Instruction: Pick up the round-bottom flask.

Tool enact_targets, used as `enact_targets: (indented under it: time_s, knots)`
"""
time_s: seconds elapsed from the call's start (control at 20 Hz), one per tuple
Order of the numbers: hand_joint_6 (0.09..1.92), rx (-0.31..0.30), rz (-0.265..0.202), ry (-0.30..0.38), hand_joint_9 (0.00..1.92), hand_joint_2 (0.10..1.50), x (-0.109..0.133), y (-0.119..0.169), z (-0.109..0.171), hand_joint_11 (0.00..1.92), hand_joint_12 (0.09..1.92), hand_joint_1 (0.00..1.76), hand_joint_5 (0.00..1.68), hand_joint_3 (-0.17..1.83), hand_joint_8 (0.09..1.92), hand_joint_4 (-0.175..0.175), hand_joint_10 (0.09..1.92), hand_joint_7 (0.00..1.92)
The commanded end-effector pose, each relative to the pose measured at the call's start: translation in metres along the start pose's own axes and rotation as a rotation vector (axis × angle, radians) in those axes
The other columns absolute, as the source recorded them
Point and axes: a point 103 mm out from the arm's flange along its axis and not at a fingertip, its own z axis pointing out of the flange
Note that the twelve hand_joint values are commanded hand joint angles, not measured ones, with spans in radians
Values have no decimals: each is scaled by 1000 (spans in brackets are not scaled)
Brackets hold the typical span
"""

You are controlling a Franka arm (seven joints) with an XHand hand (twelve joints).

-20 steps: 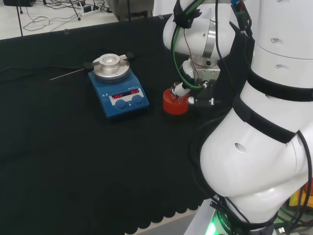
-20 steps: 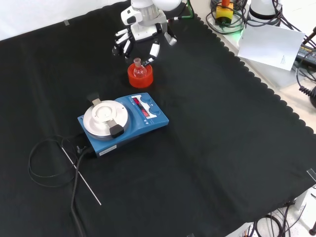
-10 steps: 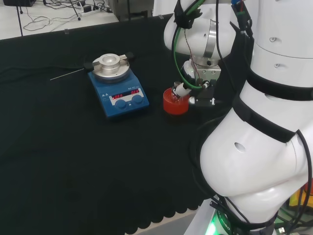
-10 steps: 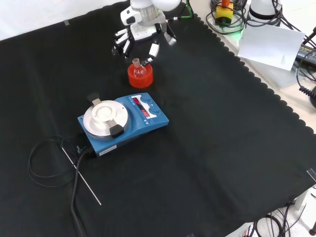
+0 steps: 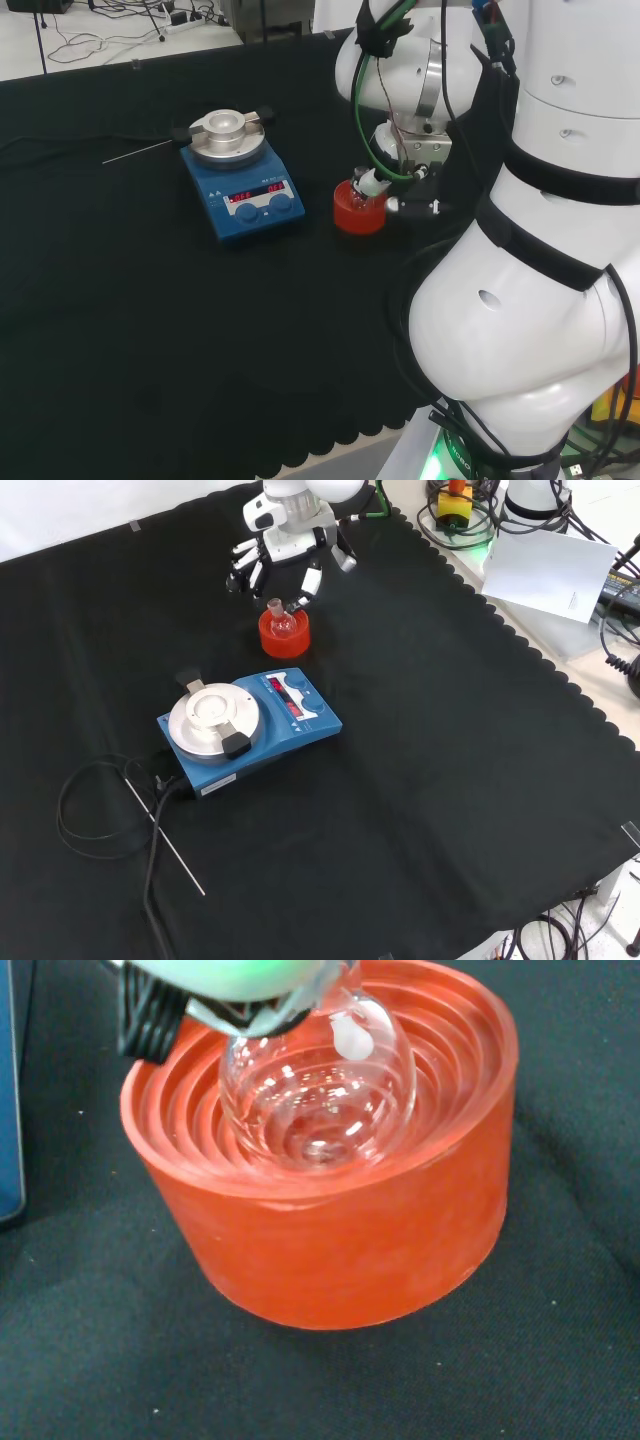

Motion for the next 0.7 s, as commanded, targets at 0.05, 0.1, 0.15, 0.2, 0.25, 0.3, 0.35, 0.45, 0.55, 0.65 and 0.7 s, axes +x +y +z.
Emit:
enact_targets:
  time_s: [0.05, 0.1, 0.15, 0.2, 0.25, 0.3, 0.35, 0.45, 0.55, 0.65, 0.7]
  knots:
    - [762, 2, -14, 14, 454, 649, 7, 0, 0, 61, 1424, 955, 895, 657, 698, -93, 690, 225]
    - [763, 1, -17, 17, 453, 648, 7, 0, 0, 60, 1424, 954, 892, 657, 698, -94, 690, 224]
    - [763, 2, -18, 15, 453, 648, 7, 0, 0, 60, 1424, 953, 890, 658, 698, -94, 689, 223]
    - [764, 4, -18, 13, 453, 647, 7, 0, 0, 59, 1424, 951, 889, 658, 698, -94, 689, 223]
    - [765, 6, -18, 13, 453, 646, 8, 0, 0, 59, 1424, 950, 888, 658, 698, -94, 689, 223]
    - [766, 8, -18, 11, 453, 645, 8, 0, 1, 59, 1424, 949, 886, 658, 698, -94, 689, 222]
    - [767, 10, -18, 12, 453, 644, 8, 0, 1, 58, 1424, 949, 884, 658, 698, -94, 689, 221]
    - [768, 14, -17, 9, 452, 642, 8, -1, 2, 56, 1424, 948, 880, 658, 697, -94, 689, 220]
    - [770, 17, -18, 2, 451, 639, 9, -1, 3, 53, 1424, 948, 872, 659, 696, -93, 688, 216]
    - [774, 12, -15, -7, 449, 636, 9, -1, 4, 51, 1425, 951, 866, 660, 696, -93, 687, 214]
    - [780, 5, -14, -11, 449, 635, 10, -1, 4, 50, 1425, 955, 874, 660, 696, -92, 687, 214]
